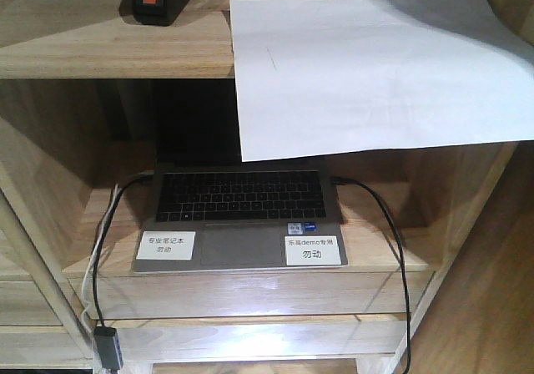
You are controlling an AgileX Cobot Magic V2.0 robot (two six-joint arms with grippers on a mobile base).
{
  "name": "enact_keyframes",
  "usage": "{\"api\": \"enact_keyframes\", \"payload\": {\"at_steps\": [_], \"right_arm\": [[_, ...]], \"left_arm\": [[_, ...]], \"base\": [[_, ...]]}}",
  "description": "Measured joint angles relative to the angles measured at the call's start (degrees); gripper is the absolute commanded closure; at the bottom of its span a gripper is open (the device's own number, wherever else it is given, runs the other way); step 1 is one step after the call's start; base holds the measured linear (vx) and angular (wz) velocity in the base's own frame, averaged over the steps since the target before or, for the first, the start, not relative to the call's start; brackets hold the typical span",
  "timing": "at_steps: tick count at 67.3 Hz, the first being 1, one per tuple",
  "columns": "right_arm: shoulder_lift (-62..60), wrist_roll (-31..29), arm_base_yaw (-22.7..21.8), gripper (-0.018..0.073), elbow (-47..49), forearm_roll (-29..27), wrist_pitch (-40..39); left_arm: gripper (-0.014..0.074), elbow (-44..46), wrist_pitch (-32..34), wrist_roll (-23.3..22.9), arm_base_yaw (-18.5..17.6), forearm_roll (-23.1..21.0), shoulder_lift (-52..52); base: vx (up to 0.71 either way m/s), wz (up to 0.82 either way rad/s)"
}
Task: Grab stapler and paper to desk for stapling
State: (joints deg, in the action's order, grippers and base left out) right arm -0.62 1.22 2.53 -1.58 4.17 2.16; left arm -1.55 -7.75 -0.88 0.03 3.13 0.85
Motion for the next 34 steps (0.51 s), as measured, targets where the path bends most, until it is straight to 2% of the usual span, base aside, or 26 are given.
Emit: {"api": "enact_keyframes", "payload": {"at_steps": [34], "right_arm": [[0.0,0.0,0.0,0.0568,0.0,0.0,0.0]], "left_arm": [[0.0603,0.0,0.0,0.0,0.0,0.0,0.0]], "base": [[0.00,0.00]]}}
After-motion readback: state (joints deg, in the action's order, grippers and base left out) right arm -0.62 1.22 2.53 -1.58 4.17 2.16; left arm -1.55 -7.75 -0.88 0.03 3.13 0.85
